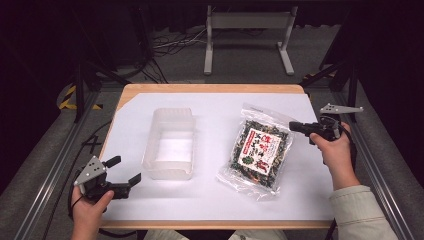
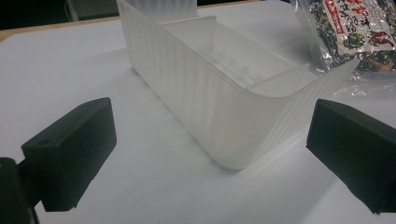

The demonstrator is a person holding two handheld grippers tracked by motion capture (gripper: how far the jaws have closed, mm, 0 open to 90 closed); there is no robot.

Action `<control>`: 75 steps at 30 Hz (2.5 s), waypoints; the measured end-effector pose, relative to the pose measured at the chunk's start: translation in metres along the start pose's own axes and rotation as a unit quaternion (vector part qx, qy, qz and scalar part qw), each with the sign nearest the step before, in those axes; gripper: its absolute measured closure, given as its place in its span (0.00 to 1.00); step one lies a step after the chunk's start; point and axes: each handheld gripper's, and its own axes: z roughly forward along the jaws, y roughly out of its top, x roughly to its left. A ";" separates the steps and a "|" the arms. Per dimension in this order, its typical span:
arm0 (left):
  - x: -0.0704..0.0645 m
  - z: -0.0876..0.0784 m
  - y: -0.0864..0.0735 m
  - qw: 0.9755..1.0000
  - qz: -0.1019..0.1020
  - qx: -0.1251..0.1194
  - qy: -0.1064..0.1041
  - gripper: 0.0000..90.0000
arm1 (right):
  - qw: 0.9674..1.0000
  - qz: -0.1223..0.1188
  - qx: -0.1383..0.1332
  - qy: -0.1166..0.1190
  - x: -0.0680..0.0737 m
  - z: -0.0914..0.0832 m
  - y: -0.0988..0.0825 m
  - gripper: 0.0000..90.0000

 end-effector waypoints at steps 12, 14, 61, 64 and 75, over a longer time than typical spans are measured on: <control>-0.011 -0.003 0.013 1.000 0.005 -0.020 -0.005 0.03 | 0.998 -0.048 -0.048 0.007 0.029 -0.037 0.024 1.00; -0.012 -0.003 0.014 1.000 0.008 -0.021 -0.005 0.03 | 0.997 -0.057 -0.056 0.010 0.035 -0.043 0.027 1.00; -0.047 0.015 0.042 0.997 0.026 -0.054 -0.052 0.06 | 0.979 -0.140 -0.128 0.077 0.098 -0.078 0.070 1.00; -0.054 0.021 0.048 0.997 0.030 -0.043 -0.062 0.05 | 0.978 -0.140 -0.131 0.084 0.100 -0.077 0.072 1.00; -0.072 0.047 0.070 0.995 0.034 -0.038 -0.091 0.04 | 0.972 -0.153 -0.135 0.116 0.118 -0.069 0.080 1.00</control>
